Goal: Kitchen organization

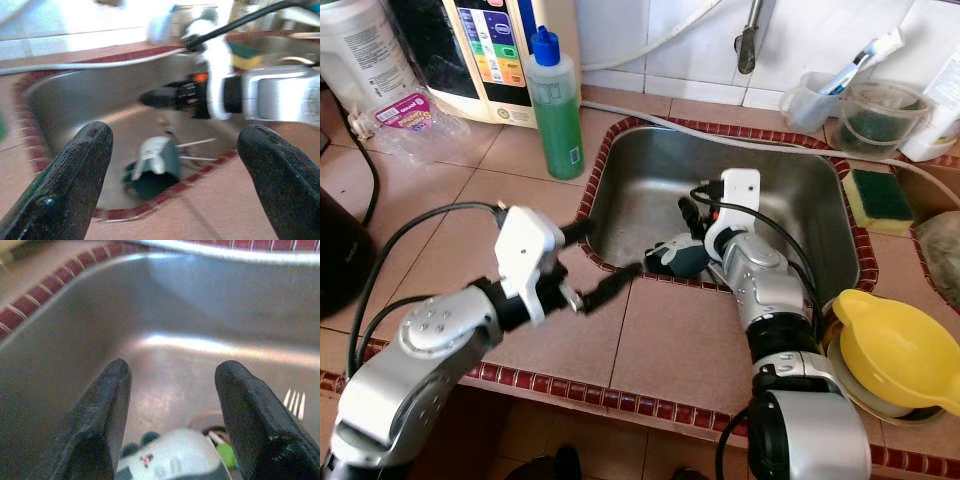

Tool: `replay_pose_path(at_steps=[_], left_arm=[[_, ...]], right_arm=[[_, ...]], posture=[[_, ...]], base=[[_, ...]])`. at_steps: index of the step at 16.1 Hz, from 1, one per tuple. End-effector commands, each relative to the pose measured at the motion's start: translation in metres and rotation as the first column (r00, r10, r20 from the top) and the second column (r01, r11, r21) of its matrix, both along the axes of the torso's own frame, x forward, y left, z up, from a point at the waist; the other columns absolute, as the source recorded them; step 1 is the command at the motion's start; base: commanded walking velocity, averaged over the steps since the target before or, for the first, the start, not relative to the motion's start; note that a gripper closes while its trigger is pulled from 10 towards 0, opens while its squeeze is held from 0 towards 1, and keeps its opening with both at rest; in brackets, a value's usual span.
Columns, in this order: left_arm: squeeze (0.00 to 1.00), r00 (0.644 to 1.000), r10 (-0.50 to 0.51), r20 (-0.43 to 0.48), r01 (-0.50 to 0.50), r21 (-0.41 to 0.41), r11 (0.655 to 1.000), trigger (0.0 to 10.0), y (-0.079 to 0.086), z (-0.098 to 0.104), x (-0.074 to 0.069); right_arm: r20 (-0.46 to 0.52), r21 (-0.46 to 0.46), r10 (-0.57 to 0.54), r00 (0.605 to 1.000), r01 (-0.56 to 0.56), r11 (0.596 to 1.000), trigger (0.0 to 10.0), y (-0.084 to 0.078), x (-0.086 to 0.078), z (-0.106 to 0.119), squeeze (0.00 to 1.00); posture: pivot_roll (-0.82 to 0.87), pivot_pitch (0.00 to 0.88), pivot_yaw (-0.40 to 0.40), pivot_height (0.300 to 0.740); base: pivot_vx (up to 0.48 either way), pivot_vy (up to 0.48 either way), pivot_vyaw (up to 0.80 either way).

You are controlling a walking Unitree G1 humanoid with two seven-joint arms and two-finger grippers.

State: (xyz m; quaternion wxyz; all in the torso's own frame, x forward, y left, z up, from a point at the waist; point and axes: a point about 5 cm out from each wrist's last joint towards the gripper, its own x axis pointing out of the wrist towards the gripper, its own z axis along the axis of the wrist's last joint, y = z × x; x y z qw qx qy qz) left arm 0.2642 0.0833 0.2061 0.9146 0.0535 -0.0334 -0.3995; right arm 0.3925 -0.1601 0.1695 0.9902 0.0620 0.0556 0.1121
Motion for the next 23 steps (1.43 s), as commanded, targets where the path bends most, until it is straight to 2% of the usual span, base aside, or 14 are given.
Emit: replay_pose_path(at_steps=[1, 4, 8, 10, 16, 19, 21, 22, 23], left_arm=[[0.00, 0.999, 0.037, 0.010, -0.037, -0.006, 0.999, 10.0, 0.003, 0.000, 0.005], [0.00, 0.989, 0.149, -0.002, -0.149, -0.009, 0.989, 10.0, 0.013, -0.008, 0.020], [0.00, 0.983, 0.182, 0.024, -0.182, -0.022, 0.983, 10.0, 0.017, -0.008, 0.028], [0.00, 0.974, 0.227, 0.023, -0.226, -0.061, 0.972, 10.0, 0.023, -0.005, 0.040], [0.00, 0.954, 0.298, 0.046, -0.293, -0.094, 0.952, 10.0, 0.033, -0.004, 0.055], [0.00, 0.937, 0.346, 0.047, -0.339, -0.114, 0.934, 10.0, 0.036, -0.010, 0.061], [0.00, 0.928, 0.370, 0.038, -0.362, -0.137, 0.922, 10.0, 0.034, -0.014, 0.063], [0.00, 0.927, 0.372, 0.055, -0.364, -0.115, 0.924, 10.0, 0.033, -0.017, 0.062], [0.00, 0.925, 0.371, 0.088, -0.365, -0.072, 0.928, 10.0, 0.031, -0.022, 0.062]], right_arm=[[0.053, 0.012, 0.002, 0.999, -0.002, 1.000, 10.0, -0.001, 0.001, 0.010, 1.00], [0.151, 0.076, -0.011, 0.988, -0.001, 0.997, 10.0, 0.002, -0.003, 0.023, 1.00], [0.212, 0.082, -0.019, 0.977, 0.002, 0.997, 10.0, 0.004, -0.008, 0.028, 1.00], [0.253, 0.105, -0.034, 0.967, 0.008, 0.994, 10.0, 0.004, -0.013, 0.033, 1.00], [0.336, 0.069, -0.084, 0.938, 0.065, 0.995, 10.0, 0.000, -0.026, 0.034, 1.00], [0.414, 0.031, -0.118, 0.903, 0.116, 0.993, 10.0, -0.002, -0.033, 0.041, 1.00], [0.446, 0.044, -0.141, 0.884, 0.136, 0.990, 10.0, -0.005, -0.038, 0.044, 1.00], [0.449, 0.043, -0.143, 0.882, 0.139, 0.989, 10.0, -0.005, -0.040, 0.043, 0.63], [0.453, 0.030, -0.144, 0.880, 0.147, 0.989, 10.0, -0.005, -0.042, 0.040, 0.00]], posture=[[-0.03, 0.165, -0.006, 0.740], [-0.06, 0.124, -0.009, 0.740], [-0.09, 0.086, 0.005, 0.740], [-0.11, 0.072, 0.015, 0.740], [-0.13, 0.036, 0.035, 0.740], [-0.14, 0.026, 0.041, 0.740], [-0.15, 0.022, 0.047, 0.740], [-0.16, 0.019, 0.048, 0.740], [-0.16, 0.015, 0.050, 0.740]], base=[[0.000, 0.000, 0.00], [0.000, 0.000, 0.00], [0.000, 0.000, 0.00], [0.000, 0.000, 0.00], [0.000, 0.000, 0.00], [0.000, 0.000, 0.00], [0.000, 0.000, 0.00], [0.000, 0.000, 0.00], [0.000, 0.000, 0.00]])
